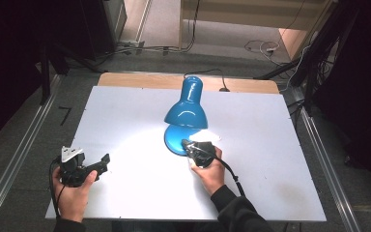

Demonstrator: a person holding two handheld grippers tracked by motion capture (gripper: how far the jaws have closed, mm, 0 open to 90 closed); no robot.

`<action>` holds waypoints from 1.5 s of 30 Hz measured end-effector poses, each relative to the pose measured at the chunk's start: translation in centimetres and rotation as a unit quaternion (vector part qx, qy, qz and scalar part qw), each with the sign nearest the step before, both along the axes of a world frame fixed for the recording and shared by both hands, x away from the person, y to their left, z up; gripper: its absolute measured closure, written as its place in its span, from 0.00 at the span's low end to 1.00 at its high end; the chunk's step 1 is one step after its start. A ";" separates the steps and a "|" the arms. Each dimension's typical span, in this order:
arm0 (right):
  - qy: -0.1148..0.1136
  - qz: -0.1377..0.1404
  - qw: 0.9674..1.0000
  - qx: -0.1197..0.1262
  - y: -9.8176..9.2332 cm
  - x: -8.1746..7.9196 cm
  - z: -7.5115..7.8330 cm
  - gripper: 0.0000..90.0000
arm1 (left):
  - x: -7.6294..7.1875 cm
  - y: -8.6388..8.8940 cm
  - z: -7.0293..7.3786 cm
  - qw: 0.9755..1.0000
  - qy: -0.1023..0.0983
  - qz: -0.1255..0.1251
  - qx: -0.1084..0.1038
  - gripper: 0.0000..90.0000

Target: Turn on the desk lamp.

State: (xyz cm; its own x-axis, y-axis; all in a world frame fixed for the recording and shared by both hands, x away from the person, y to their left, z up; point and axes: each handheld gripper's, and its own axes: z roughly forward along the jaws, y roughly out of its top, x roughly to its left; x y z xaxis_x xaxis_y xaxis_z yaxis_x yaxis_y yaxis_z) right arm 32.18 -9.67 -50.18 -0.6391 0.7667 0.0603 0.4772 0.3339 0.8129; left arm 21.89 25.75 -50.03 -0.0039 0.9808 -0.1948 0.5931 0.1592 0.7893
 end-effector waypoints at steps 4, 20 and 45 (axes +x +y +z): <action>0.001 0.003 1.000 0.009 -0.3 -0.1 0.5 0.82 | 0.0 0.0 -0.1 1.000 0.002 -0.001 0.001 0.13; 0.017 0.032 0.999 0.026 -1.6 -0.5 2.0 0.30 | 0.0 0.0 0.0 1.000 0.002 0.001 0.002 0.13; 0.006 0.009 1.000 0.012 -6.6 -1.8 3.2 0.22 | 0.0 -0.1 0.0 1.000 0.001 0.001 0.001 0.13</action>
